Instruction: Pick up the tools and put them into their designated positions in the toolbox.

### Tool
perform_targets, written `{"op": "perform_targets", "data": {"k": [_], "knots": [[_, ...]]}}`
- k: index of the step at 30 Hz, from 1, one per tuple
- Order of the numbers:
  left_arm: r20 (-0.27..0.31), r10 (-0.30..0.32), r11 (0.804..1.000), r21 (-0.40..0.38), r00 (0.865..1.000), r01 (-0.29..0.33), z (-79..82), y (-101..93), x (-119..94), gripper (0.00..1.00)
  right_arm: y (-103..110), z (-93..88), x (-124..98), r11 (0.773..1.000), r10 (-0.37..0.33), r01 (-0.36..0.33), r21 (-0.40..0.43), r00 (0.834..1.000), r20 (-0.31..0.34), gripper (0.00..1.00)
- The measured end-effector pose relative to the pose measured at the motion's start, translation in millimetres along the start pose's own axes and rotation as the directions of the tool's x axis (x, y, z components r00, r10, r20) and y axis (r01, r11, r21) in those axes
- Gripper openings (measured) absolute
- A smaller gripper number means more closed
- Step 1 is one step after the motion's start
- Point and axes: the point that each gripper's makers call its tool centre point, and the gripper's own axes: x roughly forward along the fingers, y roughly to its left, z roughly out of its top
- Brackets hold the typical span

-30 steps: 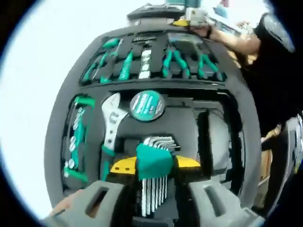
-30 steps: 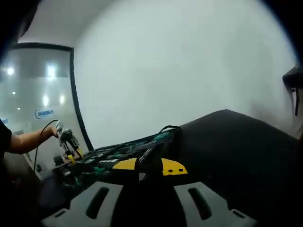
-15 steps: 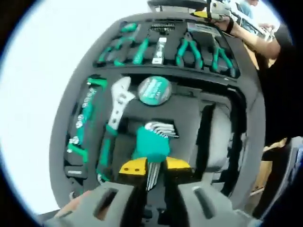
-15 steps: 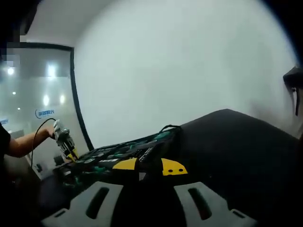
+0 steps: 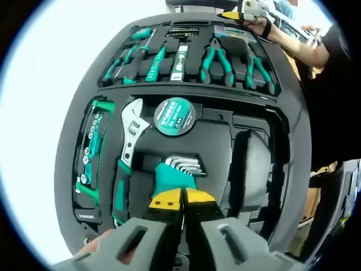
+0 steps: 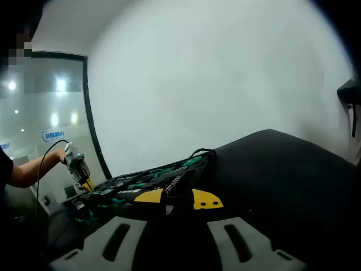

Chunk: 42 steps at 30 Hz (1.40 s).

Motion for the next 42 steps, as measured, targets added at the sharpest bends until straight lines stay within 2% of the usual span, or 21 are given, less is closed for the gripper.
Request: {"op": "perform_targets", "data": {"k": [3,8,12,13,14,15,19,22,26,28,30,32,36,37,38,39,40,42], "knots": [[-0.015,-0.015,0.996,0.085,1.000,0.017,0.6,-2.0,1.1,0.02,0.1,-0.1,0.0,1.000,0.000,0.000,0.001,1.000,0.000,0.15],[-0.073,0.008,0.998,0.062,0.997,-0.003,1.3,-1.5,2.9,0.02,0.4,-0.8,0.3,1.000,0.000,0.000,-0.002,1.000,-0.004,0.15],[-0.089,0.021,0.998,0.066,0.996,-0.015,1.5,-0.4,5.7,0.01,0.5,-0.7,0.4,1.000,0.000,0.000,-0.002,1.000,-0.004,0.15],[-0.096,0.023,0.999,0.034,0.995,-0.020,0.8,0.6,4.5,0.01,0.3,-0.8,0.3,1.000,0.000,0.000,-0.002,1.000,-0.004,0.15],[-0.097,0.028,0.999,0.041,0.995,-0.024,-0.5,-0.2,4.6,0.00,0.2,-0.9,0.2,1.000,0.000,0.000,-0.001,1.000,-0.003,0.15],[-0.089,0.036,0.998,0.060,0.995,-0.031,-1.3,-0.4,3.9,0.00,0.2,-0.8,0.2,1.000,0.000,0.000,-0.001,1.000,-0.003,0.15],[-0.035,0.031,0.999,0.031,0.999,-0.030,-2.2,-1.6,2.4,0.00,0.8,-0.7,0.1,1.000,0.001,-0.001,-0.002,1.000,-0.003,0.15],[0.034,0.056,0.992,0.108,0.998,-0.059,-0.5,-5.2,1.6,0.00,0.4,-0.2,-0.2,1.000,-0.001,0.001,0.000,1.000,0.000,0.15],[0.041,0.061,0.992,0.110,0.997,-0.065,-1.7,-6.0,1.5,0.00,1.2,-0.5,0.4,1.000,0.001,-0.001,-0.001,1.000,-0.002,0.15],[0.002,0.049,0.992,0.114,0.999,-0.049,-0.8,-6.0,2.3,0.00,2.0,-0.8,0.5,1.000,0.003,-0.003,-0.004,1.000,-0.004,0.15],[-0.067,0.029,0.989,0.145,0.997,-0.019,-1.7,-5.8,3.3,0.00,2.3,-0.5,0.3,1.000,0.002,-0.002,-0.003,1.000,-0.003,0.15],[-0.145,0.014,0.992,0.128,0.989,0.004,-1.5,-5.9,4.7,0.00,1.6,0.6,-0.4,1.000,0.000,0.000,0.002,1.000,0.003,0.15],[-0.145,0.010,0.993,0.117,0.989,0.007,-0.3,-4.8,5.1,0.00,-1.8,4.5,-3.2,1.000,-0.004,0.004,0.026,1.000,0.022,0.15],[-0.135,0.023,0.999,0.042,0.991,-0.017,-0.5,-5.0,3.8,0.00,-2.7,5.5,-3.5,0.999,-0.004,0.003,0.034,1.000,0.027,0.15],[-0.102,0.025,1.000,0.021,0.994,-0.022,-0.2,-4.7,2.9,0.00,-3.5,5.9,-3.7,0.999,-0.005,0.003,0.042,1.000,0.029,0.15],[-0.063,0.020,0.998,0.057,0.998,-0.017,0.3,-4.8,2.0,0.00,-3.7,5.9,-3.8,0.999,-0.004,0.002,0.049,1.000,0.030,0.15],[-0.047,0.020,0.997,0.074,0.999,-0.016,0.1,-4.7,1.7,0.00,-3.2,5.8,-3.8,0.999,-0.002,0.001,0.054,1.000,0.030,0.15],[-0.025,0.035,0.998,-0.046,0.999,-0.036,-1.1,-4.1,1.5,0.00,-2.0,5.4,-3.4,0.998,0.003,-0.004,0.055,1.000,0.028,0.15]]}}
